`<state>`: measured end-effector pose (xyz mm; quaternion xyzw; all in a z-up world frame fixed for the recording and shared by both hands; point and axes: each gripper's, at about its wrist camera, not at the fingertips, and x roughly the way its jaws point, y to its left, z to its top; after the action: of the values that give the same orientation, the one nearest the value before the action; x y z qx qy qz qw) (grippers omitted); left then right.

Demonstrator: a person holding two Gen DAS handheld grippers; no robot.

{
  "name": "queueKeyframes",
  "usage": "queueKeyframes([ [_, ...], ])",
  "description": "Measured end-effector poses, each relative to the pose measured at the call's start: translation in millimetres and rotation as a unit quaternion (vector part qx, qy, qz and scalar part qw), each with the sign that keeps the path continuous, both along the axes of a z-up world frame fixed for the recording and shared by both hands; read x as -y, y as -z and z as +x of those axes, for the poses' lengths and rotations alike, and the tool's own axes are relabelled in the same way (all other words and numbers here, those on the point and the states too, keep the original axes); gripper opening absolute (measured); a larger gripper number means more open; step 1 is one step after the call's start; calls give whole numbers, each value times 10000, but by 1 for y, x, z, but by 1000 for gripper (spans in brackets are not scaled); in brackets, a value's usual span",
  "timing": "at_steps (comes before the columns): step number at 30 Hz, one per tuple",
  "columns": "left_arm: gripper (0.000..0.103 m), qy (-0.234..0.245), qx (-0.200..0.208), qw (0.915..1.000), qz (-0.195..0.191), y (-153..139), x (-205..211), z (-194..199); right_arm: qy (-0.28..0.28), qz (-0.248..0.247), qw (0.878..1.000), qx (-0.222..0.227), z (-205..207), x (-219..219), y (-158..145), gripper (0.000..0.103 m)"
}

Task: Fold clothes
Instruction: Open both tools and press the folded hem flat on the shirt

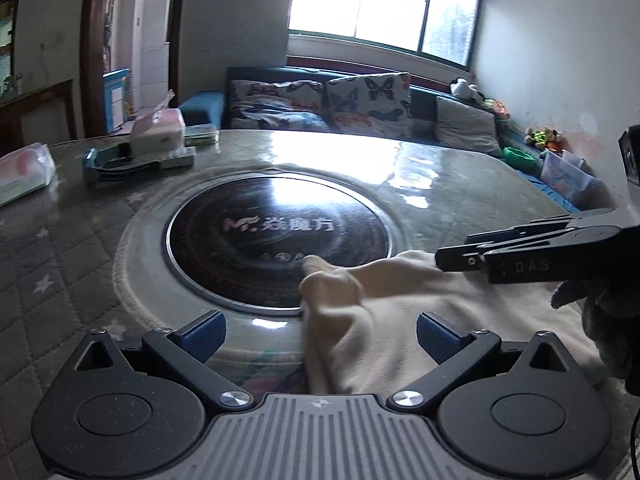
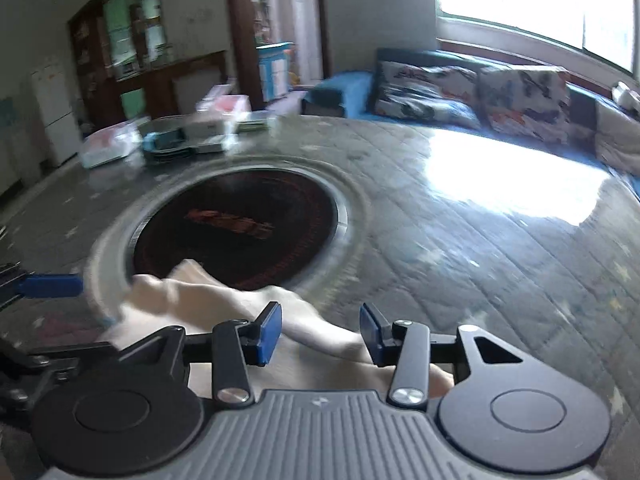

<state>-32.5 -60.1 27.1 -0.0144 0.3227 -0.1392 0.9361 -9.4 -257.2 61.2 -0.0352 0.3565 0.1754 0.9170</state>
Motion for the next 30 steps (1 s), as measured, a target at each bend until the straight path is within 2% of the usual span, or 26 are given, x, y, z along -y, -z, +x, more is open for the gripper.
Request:
queueKeyframes([
  [7, 103, -124, -164, 9996, 200, 9, -6, -2, -243, -290, 9992, -156, 21, -33, 15, 47],
  [10, 103, -149, -171, 9993, 294, 11, -8, -3, -307, -308, 9990, -65, 19, -33, 6, 47],
  [15, 103, -257, -189, 9992, 237, 13, -16, -2, -676, -464, 9966, 123, -10, -25, -12, 48],
  [21, 103, -300, -292, 9989, 204, 18, -18, -2, -1285, -878, 9876, 189, -57, -35, -2, 48],
  [26, 103, -326, -296, 9988, 235, 18, -17, -3, -1609, -1554, 9707, 875, -89, -57, 10, 48],
  [30, 103, -353, -300, 9986, 262, 18, -15, -4, -1681, -1410, 9708, 967, -96, -61, 8, 48],
])
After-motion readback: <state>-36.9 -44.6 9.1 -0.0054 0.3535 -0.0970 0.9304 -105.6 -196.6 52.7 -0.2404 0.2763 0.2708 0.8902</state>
